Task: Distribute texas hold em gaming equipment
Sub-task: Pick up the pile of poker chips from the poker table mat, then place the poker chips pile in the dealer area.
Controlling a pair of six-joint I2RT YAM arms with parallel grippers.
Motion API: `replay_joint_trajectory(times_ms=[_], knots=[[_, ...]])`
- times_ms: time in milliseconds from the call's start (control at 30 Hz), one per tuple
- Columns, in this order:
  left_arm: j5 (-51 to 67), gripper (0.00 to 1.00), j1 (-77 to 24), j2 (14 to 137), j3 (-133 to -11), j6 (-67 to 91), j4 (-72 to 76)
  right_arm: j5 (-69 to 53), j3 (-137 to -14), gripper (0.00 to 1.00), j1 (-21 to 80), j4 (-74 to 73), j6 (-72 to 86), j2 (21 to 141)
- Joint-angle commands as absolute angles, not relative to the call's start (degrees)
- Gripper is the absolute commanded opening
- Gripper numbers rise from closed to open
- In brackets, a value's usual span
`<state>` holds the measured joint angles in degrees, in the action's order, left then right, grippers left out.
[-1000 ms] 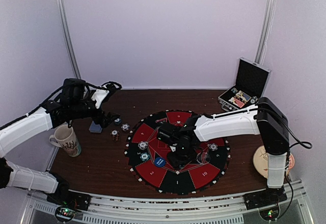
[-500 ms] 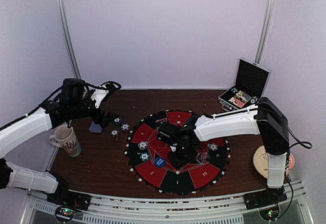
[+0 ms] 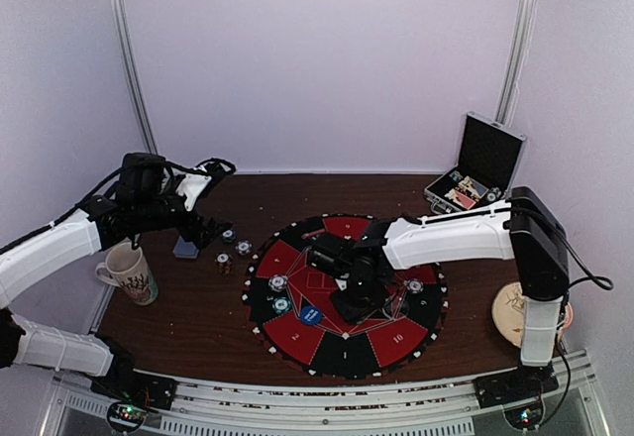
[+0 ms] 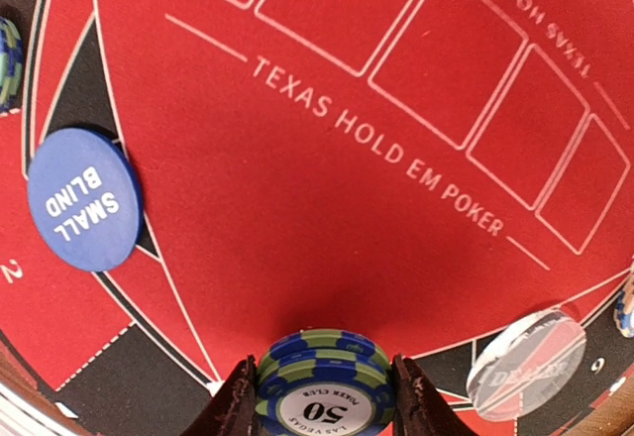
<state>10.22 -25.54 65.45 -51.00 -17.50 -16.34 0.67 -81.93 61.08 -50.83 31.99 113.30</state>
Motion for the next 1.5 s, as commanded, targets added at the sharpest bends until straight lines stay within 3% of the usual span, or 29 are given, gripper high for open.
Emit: replay_joint_trajectory(times_ms=[0,833,1100,1467], knots=[[10.1,0.98,-25.2,64.8,-50.5,-17.0,-13.8,3.4,-81.6,0.03,60.4,-52.0,33.5,108.9],[9.9,0.98,-25.2,65.0,-50.5,-17.1,-13.9,8.4,-52.9,0.03,50.2,-47.7,38.8,82.4],[9.9,0.98,-25.2,64.9,-50.5,-17.1,-13.9,10.3,-51.7,0.02,42.8,-47.5,36.3,80.8],[10.0,0.98,-25.2,64.8,-50.5,-17.0,-14.0,10.0,-53.8,0.01,37.8,-43.9,31.5,87.9]])
